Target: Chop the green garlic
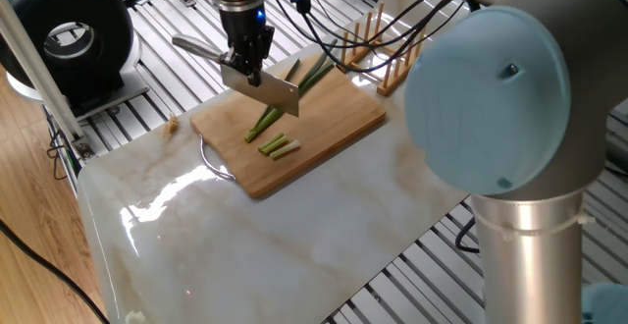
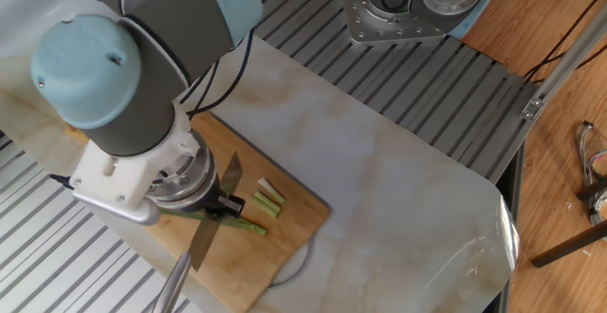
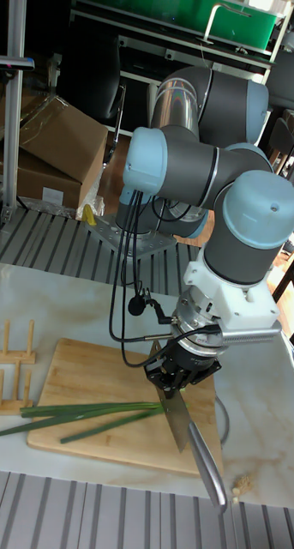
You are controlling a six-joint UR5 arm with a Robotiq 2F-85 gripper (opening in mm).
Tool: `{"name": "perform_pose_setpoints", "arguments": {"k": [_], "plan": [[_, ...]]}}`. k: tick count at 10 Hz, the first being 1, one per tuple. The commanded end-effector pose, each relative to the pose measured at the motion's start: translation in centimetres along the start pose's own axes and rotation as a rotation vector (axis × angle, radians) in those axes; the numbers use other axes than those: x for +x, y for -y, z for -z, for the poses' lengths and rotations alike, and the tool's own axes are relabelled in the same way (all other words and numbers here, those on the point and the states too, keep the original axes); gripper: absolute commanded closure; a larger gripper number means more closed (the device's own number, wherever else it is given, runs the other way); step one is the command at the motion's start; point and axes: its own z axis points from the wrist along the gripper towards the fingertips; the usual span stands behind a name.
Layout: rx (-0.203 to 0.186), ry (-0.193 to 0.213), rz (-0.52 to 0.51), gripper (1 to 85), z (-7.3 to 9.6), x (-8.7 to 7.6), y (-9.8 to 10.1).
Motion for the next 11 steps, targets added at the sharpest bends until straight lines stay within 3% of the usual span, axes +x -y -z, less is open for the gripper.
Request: {"name": "perform_pose_setpoints", "arguments": {"k": [1, 3, 4, 5, 6, 8, 11], "plan": [[-0.016, -0.001, 0.003, 84.3, -0.4, 0.1, -0.2], [-0.014, 0.003, 0.001, 84.3, -0.3, 0.1, -0.3], [0.002, 0.001, -0.005, 84.3, -0.3, 0.2, 0.1], [0.043, 0.005, -0.005, 84.3, -0.4, 0.1, 1.3], [0.053, 0.012, -0.002, 84.3, -0.4, 0.0, 1.7], [0.052, 0.027, -0.001, 84.3, -0.6, -0.1, 2.0], [0.02, 0.024, -0.021, 84.3, -0.3, -0.2, 0.8]]}}
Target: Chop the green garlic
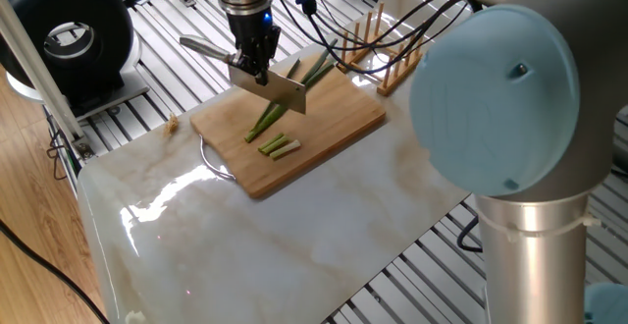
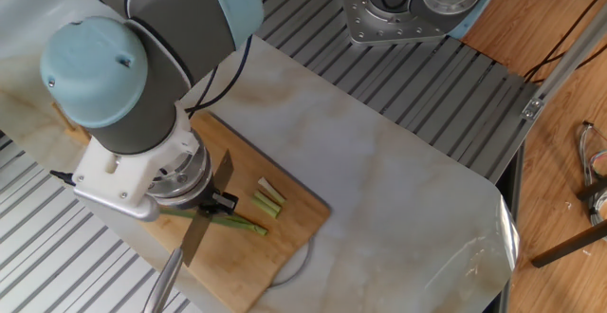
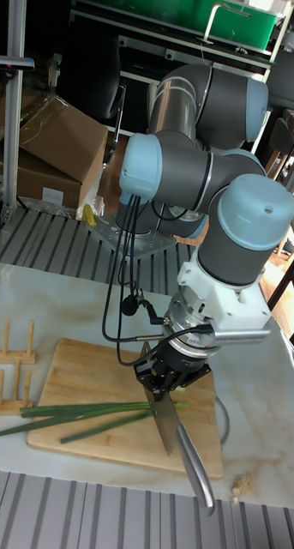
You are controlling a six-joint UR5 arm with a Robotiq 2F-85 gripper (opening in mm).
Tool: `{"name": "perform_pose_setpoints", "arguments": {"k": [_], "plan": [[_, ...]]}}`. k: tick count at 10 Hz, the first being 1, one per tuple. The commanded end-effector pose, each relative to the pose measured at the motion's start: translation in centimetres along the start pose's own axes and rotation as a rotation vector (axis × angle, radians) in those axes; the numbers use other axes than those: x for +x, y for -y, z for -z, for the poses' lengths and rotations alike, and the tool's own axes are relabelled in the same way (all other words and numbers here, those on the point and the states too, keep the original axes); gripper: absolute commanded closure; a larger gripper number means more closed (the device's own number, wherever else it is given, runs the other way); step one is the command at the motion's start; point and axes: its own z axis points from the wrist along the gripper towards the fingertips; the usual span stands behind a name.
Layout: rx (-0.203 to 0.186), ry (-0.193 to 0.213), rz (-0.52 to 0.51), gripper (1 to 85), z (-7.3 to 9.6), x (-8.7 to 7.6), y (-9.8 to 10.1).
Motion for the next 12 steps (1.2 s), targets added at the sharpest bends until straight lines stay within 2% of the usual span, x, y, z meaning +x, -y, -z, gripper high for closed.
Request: {"name": "perform_pose_setpoints", "arguments": {"k": [1, 3, 6, 9, 12], "plan": [[-0.031, 0.009, -0.018, 84.3, 0.4, -0.3, -1.0], [-0.039, 0.012, -0.032, 84.3, 0.2, -0.5, -1.2], [-0.079, 0.03, -0.059, 84.3, -0.8, -0.1, -1.5], [-0.058, 0.016, -0.081, 84.3, -1.2, 0.3, -1.7], [-0.046, 0.029, -0.084, 84.3, -1.3, -0.1, -1.6]]}}
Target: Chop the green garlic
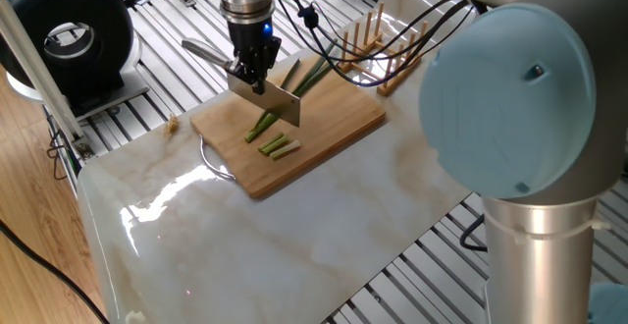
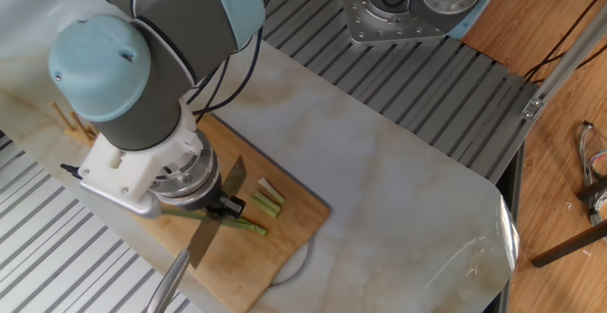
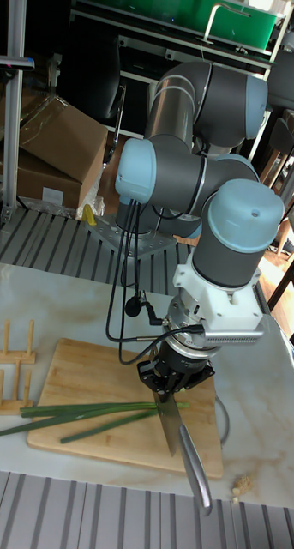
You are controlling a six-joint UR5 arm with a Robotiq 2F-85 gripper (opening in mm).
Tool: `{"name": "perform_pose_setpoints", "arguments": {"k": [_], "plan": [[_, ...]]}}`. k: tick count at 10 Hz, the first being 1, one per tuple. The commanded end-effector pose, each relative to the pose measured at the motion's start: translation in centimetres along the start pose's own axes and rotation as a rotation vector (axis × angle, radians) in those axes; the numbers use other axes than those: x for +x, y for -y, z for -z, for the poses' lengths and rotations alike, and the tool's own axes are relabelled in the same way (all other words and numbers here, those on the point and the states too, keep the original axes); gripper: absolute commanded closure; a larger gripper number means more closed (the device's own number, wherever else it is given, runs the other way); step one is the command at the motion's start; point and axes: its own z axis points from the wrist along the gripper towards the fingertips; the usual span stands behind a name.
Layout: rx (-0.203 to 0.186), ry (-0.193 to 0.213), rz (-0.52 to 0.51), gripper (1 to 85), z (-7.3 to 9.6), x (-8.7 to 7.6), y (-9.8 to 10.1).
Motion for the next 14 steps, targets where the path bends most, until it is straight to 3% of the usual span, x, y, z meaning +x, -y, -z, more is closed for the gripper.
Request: {"name": "perform_pose_setpoints", "arguments": {"k": [1, 6, 11, 14], "plan": [[-0.005, 0.013, -0.01, 84.3, 0.0, -0.3, -0.3], [-0.01, 0.02, -0.017, 84.3, -0.2, -0.6, -0.3], [-0.02, 0.026, -0.017, 84.3, 0.0, 0.3, -0.3], [-0.003, 0.033, -0.021, 84.3, -0.8, 0.5, 0.1]]}}
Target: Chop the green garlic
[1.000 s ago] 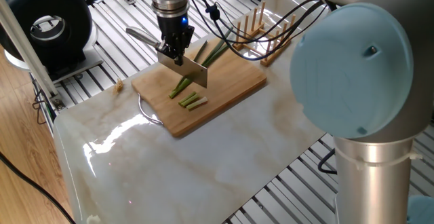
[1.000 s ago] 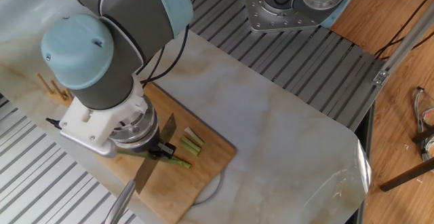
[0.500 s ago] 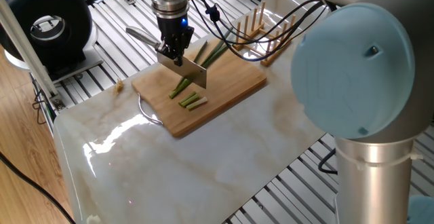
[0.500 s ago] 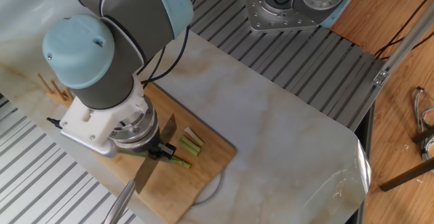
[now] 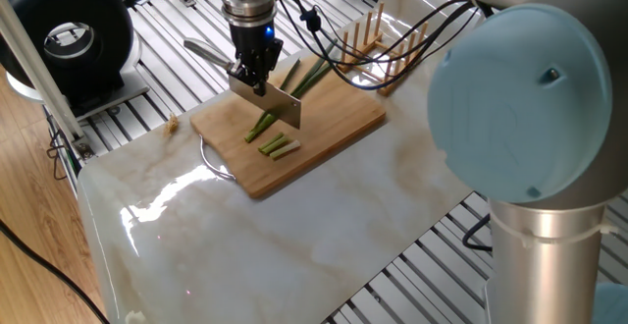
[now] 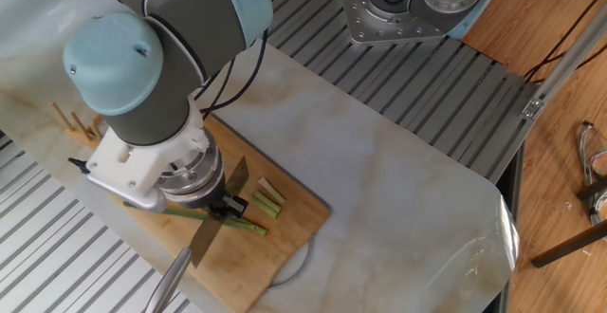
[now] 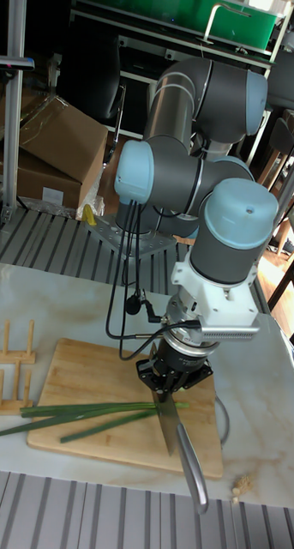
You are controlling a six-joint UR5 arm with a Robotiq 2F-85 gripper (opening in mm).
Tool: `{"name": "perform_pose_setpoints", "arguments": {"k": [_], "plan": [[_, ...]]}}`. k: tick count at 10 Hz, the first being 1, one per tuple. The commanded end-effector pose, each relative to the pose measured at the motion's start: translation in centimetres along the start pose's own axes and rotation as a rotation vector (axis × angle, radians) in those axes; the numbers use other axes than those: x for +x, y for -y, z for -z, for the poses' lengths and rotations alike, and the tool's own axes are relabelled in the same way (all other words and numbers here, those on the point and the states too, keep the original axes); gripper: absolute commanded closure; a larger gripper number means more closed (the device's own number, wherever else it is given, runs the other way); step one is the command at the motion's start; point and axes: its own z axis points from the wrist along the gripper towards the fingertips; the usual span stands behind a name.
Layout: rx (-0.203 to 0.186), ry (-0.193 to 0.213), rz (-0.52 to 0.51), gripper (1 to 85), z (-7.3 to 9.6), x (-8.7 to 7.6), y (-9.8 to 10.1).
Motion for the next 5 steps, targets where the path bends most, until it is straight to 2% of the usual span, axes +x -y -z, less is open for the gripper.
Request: {"name": "perform_pose_setpoints", "arguments": {"k": [1, 5], "plan": [[-0.007, 0.009, -0.015, 84.3, -0.56, 0.31, -0.06], [-0.021, 0.016, -0.02, 84.3, -0.95, 0.25, -0.58]]}}
